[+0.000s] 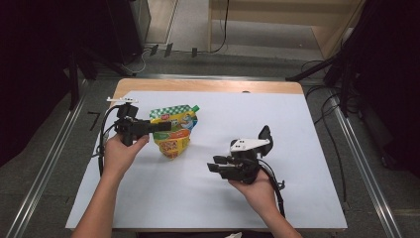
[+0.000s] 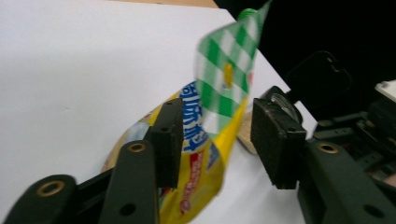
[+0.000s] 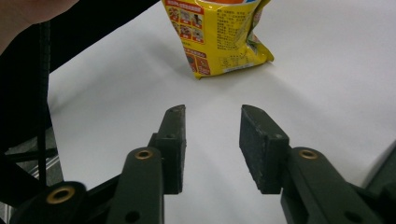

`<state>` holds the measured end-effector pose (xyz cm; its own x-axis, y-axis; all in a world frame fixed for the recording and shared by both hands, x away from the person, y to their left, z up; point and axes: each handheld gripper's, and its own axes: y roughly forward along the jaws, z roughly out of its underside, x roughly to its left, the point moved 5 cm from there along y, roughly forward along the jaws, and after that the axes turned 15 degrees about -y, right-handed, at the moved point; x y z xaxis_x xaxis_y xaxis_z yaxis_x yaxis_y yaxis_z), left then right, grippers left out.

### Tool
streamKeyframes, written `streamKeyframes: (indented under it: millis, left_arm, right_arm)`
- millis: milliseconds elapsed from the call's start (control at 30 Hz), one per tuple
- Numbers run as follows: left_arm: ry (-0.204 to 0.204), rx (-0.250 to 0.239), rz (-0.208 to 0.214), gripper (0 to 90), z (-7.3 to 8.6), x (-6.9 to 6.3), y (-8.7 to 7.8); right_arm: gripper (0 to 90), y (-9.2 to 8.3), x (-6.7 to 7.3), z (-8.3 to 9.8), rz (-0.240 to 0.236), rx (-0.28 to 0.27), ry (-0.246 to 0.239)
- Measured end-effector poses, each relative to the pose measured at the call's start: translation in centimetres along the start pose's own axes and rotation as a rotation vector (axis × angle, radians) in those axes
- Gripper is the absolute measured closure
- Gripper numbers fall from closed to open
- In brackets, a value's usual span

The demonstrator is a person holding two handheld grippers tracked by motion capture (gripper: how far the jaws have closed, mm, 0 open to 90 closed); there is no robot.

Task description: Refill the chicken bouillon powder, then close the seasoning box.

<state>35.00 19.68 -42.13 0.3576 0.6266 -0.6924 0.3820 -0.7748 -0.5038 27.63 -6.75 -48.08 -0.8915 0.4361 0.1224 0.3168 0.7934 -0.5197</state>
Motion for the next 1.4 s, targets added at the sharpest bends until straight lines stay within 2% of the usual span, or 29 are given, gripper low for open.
streamKeyframes:
  millis: [67, 267, 367, 533, 700, 833, 1133, 1233, 1400]
  left_arm:
    - [0.002, 0.005, 0.008, 51.5, 0.1, -0.1, 0.0]
    - [0.002, -0.001, -0.013, 47.6, 0.2, 0.0, -0.2]
    - [0.026, -0.004, -0.012, 45.0, 0.4, -0.2, -0.5]
    - [0.046, 0.01, -0.037, 43.2, 1.1, -0.2, -1.0]
    - [0.041, -0.01, -0.039, 40.2, 1.3, 0.2, -1.4]
    - [0.035, 0.002, -0.038, 39.1, 1.5, 0.5, -1.6]
    - [0.044, 0.002, -0.062, 37.7, 2.0, 0.9, -2.5]
    - [0.021, -0.01, -0.053, 37.8, 2.1, 1.2, -2.9]
    - [0.015, -0.028, -0.094, 37.0, 2.2, 1.6, -3.1]
  right_arm:
    - [61.8, -0.1, -0.2, 0.0, 0.0, 0.002, 0.006]
    - [65.9, -0.2, -0.3, 0.0, -0.018, 0.017, 0.008]
    - [70.1, -0.3, -0.2, 0.0, -0.024, 0.026, 0.001]
    - [75.6, -0.6, -0.3, -0.3, -0.032, 0.031, 0.007]
    - [85.2, -1.4, -0.8, -0.5, -0.04, 0.04, 0.024]
    - [90.0, -1.8, -1.2, -0.6, -0.037, 0.048, 0.027]
    - [90.0, -3.5, -1.8, -1.6, -0.02, 0.06, 0.037]
    - [90.0, -4.3, -2.1, -1.8, -0.004, 0.07, 0.023]
    - [90.0, -6.0, -3.2, -2.2, 0.03, 0.05, 0.019]
